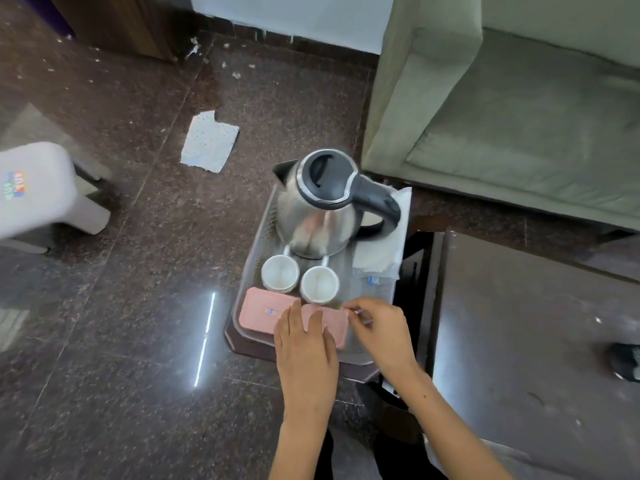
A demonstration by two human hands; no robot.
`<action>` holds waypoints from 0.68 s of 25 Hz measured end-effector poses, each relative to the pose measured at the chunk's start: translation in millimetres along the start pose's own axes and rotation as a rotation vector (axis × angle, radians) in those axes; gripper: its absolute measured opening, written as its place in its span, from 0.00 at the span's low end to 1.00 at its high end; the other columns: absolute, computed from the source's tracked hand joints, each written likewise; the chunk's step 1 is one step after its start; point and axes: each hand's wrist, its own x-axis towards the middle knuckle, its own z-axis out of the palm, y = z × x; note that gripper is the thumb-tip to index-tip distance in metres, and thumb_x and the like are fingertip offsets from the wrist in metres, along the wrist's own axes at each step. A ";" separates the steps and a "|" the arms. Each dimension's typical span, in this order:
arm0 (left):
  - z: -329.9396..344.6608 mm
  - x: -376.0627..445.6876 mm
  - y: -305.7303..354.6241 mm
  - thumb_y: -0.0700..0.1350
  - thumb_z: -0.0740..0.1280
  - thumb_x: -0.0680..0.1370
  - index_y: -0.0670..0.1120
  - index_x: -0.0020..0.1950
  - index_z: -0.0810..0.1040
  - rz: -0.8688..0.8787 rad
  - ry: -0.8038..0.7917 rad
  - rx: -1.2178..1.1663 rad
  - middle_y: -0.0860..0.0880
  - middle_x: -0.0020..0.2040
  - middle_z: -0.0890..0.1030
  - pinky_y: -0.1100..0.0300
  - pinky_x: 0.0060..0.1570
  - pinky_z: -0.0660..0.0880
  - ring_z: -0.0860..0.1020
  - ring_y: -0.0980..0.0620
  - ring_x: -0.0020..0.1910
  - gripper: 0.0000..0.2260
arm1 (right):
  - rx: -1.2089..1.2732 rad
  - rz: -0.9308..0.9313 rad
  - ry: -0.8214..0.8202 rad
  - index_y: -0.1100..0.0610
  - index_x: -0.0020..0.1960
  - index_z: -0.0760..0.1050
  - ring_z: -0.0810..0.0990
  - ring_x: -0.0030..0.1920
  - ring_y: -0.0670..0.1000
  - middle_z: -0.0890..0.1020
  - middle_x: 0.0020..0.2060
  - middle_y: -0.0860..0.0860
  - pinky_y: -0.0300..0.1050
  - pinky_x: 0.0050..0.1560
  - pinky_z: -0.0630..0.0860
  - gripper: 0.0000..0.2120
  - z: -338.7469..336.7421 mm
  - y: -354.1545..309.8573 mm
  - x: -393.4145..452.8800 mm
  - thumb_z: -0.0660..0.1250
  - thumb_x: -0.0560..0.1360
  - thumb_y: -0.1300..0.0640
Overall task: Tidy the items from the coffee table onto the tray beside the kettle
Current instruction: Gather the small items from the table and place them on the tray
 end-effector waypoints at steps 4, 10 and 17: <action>16.0 -4.2 68.2 0.46 0.57 0.76 0.44 0.53 0.80 0.144 -0.020 -0.084 0.39 0.61 0.77 0.44 0.59 0.74 0.76 0.38 0.58 0.14 | 0.012 0.066 0.123 0.51 0.47 0.82 0.81 0.40 0.42 0.84 0.43 0.44 0.36 0.42 0.79 0.05 -49.8 35.7 -22.6 0.68 0.74 0.56; 85.4 -58.5 211.5 0.43 0.65 0.76 0.44 0.51 0.82 0.464 -0.089 -0.153 0.41 0.57 0.81 0.45 0.58 0.76 0.79 0.41 0.56 0.09 | -0.004 0.327 0.378 0.51 0.46 0.81 0.82 0.39 0.45 0.84 0.43 0.46 0.45 0.42 0.80 0.04 -161.6 169.7 -96.7 0.68 0.74 0.54; 204.3 -200.0 412.8 0.51 0.56 0.70 0.50 0.42 0.82 0.774 -0.398 -0.169 0.48 0.46 0.83 0.58 0.43 0.79 0.82 0.47 0.43 0.15 | -0.088 0.766 0.460 0.48 0.39 0.78 0.80 0.38 0.49 0.81 0.33 0.46 0.30 0.32 0.66 0.06 -319.8 361.7 -241.7 0.65 0.73 0.55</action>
